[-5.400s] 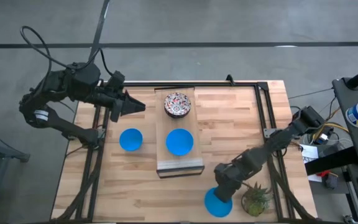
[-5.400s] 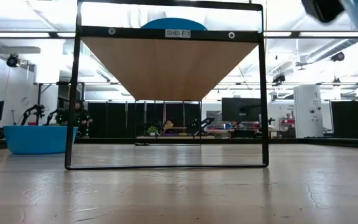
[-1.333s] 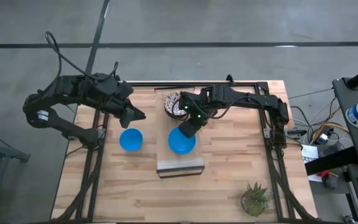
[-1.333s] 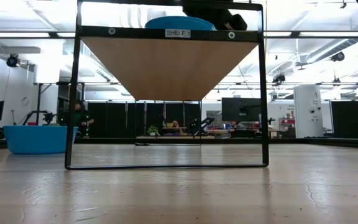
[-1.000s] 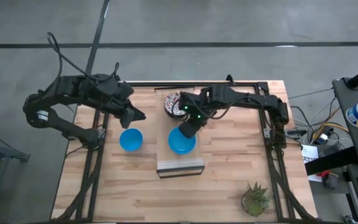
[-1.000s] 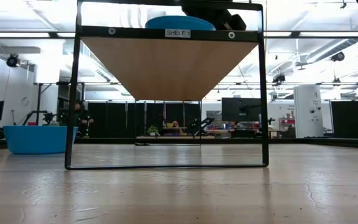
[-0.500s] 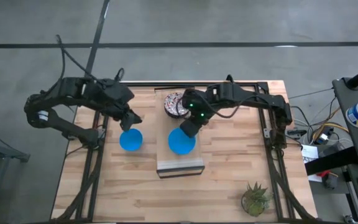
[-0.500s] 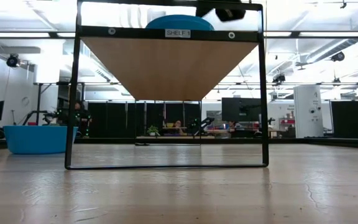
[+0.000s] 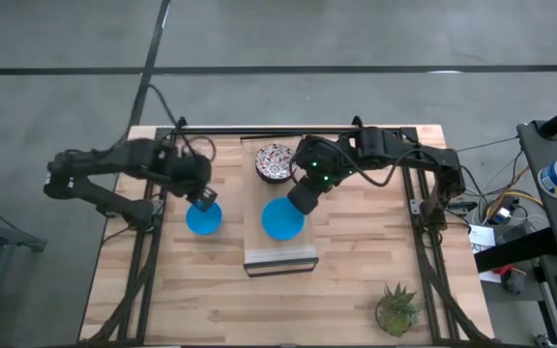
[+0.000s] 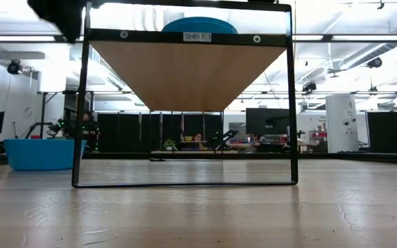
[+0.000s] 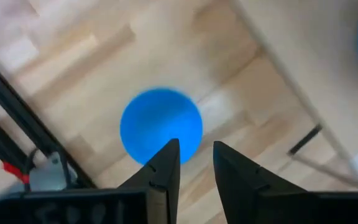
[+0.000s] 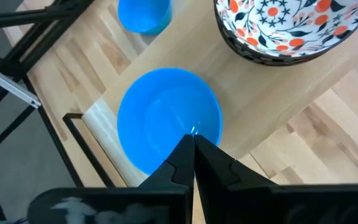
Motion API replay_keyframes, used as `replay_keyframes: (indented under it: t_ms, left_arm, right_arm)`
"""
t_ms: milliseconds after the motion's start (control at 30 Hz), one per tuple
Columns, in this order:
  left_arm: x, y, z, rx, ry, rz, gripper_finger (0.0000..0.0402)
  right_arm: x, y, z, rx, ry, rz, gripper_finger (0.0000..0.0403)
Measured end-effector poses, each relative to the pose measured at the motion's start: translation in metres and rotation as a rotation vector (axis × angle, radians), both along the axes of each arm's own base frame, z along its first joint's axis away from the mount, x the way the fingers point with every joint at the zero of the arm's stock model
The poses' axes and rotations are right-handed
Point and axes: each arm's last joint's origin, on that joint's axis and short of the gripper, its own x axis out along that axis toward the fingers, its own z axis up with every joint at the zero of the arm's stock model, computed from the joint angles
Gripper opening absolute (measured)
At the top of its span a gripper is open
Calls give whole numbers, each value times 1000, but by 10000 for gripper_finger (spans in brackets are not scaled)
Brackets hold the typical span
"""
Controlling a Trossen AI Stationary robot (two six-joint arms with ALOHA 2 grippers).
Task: Pick & Place Mini bowls
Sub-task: Stack the blue bowl on top of the stacked blue bowls on the shelf
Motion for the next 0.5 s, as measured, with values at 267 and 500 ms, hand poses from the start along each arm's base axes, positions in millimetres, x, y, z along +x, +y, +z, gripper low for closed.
replay_keyframes:
  t_ms: [267, 500]
  left_arm:
    - [5, -3, -72, -88, 209, -73, 89]
    - [14, -9, -116, -177, 161, -164, 89]
  right_arm:
    - [-2, 0, 3, 0, -13, 1, 8]
    - [-2, 0, 3, 0, -13, 2, 8]
